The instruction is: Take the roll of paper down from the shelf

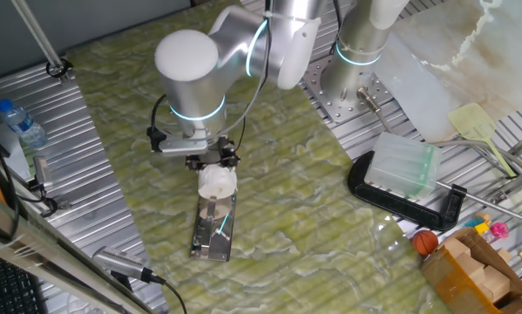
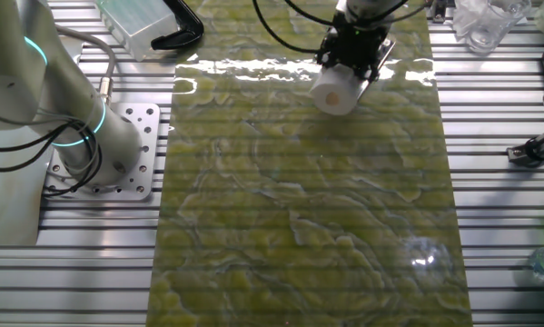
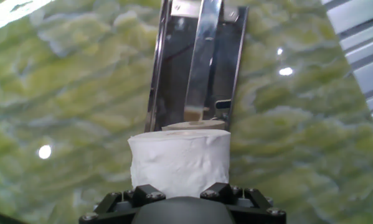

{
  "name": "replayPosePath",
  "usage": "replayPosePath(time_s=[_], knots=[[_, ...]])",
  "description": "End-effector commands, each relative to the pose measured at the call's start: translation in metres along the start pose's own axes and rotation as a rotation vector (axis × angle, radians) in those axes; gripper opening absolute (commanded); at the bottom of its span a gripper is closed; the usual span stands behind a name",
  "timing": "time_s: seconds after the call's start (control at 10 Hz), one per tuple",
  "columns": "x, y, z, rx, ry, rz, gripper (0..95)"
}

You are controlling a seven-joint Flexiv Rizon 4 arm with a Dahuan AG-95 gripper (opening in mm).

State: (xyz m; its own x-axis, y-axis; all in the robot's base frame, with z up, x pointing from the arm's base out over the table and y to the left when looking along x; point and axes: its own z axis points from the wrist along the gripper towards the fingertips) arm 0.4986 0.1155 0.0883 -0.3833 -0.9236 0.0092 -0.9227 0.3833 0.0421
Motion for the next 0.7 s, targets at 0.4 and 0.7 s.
replayPosePath(time_s=[0.4,0.7], knots=[[0.037,0.004,-0.013,0.015,0.026,0.171,0.0],[0.063,0.003,-0.028,0.053,0.072,0.454,0.0]])
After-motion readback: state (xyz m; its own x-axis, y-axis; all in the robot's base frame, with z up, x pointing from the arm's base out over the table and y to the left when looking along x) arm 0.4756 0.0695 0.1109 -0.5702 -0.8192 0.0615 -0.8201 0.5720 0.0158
